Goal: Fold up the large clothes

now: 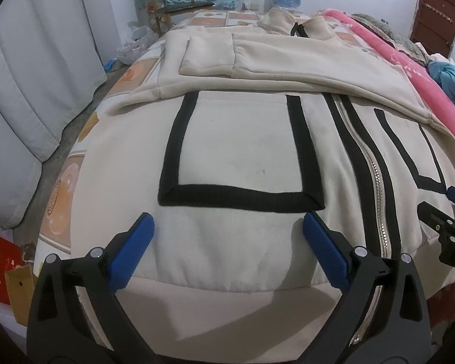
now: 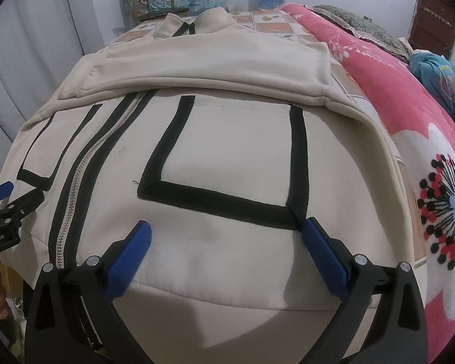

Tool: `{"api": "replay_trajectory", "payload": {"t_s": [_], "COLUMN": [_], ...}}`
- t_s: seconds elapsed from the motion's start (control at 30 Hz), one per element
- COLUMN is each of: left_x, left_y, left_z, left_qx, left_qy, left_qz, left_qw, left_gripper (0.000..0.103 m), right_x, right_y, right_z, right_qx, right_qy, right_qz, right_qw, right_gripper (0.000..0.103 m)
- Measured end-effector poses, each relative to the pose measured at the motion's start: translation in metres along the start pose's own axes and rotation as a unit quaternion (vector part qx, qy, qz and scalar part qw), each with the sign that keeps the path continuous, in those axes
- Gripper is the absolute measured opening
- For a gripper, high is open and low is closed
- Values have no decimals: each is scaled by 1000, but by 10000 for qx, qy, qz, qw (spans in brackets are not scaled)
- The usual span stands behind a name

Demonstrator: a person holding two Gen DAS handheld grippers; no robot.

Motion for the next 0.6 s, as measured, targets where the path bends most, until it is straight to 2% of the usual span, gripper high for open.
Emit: {"api": "replay_trajectory", "payload": {"t_s": [0.3,0.37,0.47,0.6], "left_x": [-18,-29,-45,-64], "left_y": [30,36,45,60], "left_z": [39,49,62,69], "left_qx": [-64,-262,-788,-770], "left_qy": [-404,-393,-330,-307], "left_qz": [-195,-159,147,306], "left_qw": [9990,9988,9962,9961], "left_gripper": [95,95,95,95], "right_x": [0,0,0,-1], "right_y": [0,0,0,0], "right_z": [1,2,2,3], "right_qx": [-11,-8,-12,-1], "right_qy": [-40,-77,-116,-173], "right_qz": [13,39,45,63], "right_qw": [10000,10000,9999,9998], "right_gripper": [97,97,97,97]}}
Point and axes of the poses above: each gripper's, at about its wrist camera, not at the fingertips, and z roughly against the way its jaws point, y to its left, x to its top, the point moved 10 cm from there along -z, roughly the way its jaws point, and after that the axes turned 11 degrees about z, right-handed, at the moved point
